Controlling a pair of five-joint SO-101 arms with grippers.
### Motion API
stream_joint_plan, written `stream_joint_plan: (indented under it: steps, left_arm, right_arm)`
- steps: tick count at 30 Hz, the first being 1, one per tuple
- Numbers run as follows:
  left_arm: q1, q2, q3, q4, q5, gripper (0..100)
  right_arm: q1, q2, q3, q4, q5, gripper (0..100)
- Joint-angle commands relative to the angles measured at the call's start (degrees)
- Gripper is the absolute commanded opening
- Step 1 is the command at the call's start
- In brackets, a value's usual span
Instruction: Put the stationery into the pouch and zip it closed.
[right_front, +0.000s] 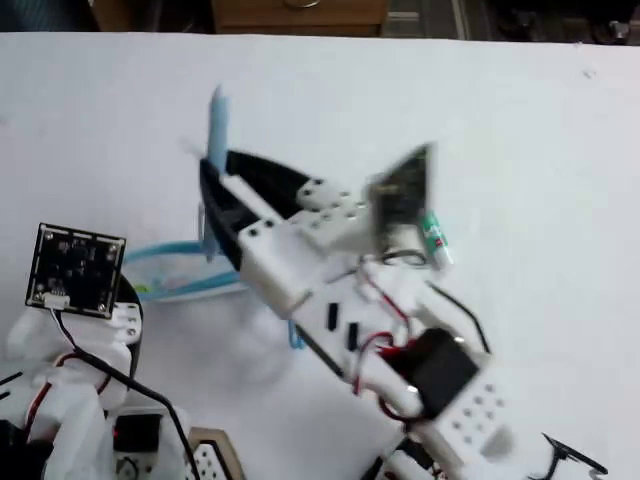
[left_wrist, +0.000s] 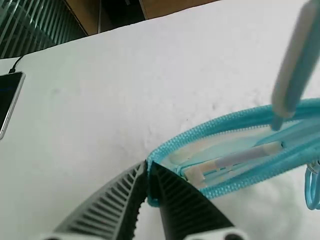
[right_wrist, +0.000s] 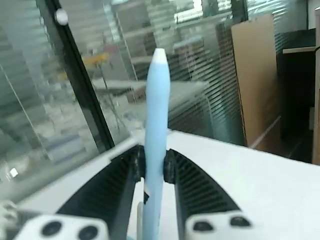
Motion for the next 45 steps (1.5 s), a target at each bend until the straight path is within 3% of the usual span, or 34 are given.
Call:
stream_joint_plan:
  steps: [1,9,13,17,21,28,33,36,39,45]
  left_arm:
    - [-0.4,4.0,0.7,1.2,0.3,2]
    - [-0.4,4.0,0.7,1.2,0.3,2]
    - [-0.4,4.0,0.7,1.2,0.3,2]
    - [-0.4,4.0,0.7,1.2,0.3,2]
    - [-0.4,4.0,0.7,1.2,0.3,2]
    - [-0.4,4.0,0.7,1.2,0.3,2]
    - [-0.4,4.0,0.7,1.2,0.3,2]
    - [-0.4,4.0,0.7,1.2,0.3,2]
    - [-0.4,4.0,0.7,1.2,0.3,2]
    - [-0.4,4.0,0.7,1.2,0.3,2]
  right_arm:
    - [-0.3,-1.6,6.8,-7.1,4.0,1.8]
    - [-0.1,-2.1,15.4,-15.5,5.4,1.8]
    - [-0.3,-2.2,15.7,-15.2,5.5,1.8]
    - [-2.4,-2.3,15.3,-10.9,10.5,3.0]
    - [-5.9,-3.8,14.4,-6.2,11.3,11.7]
    - [-6.7,-7.4,13.3,-2.9,11.3,14.7]
    - [-5.9,-7.9,6.1,0.9,11.1,27.9]
    - [-0.9,-7.9,1.5,1.9,11.1,29.0]
    - [10.0,-6.5,-0.7,4.2,11.4,29.0]
    - [31.4,6.6,-3.3,24.0,22.1,29.3]
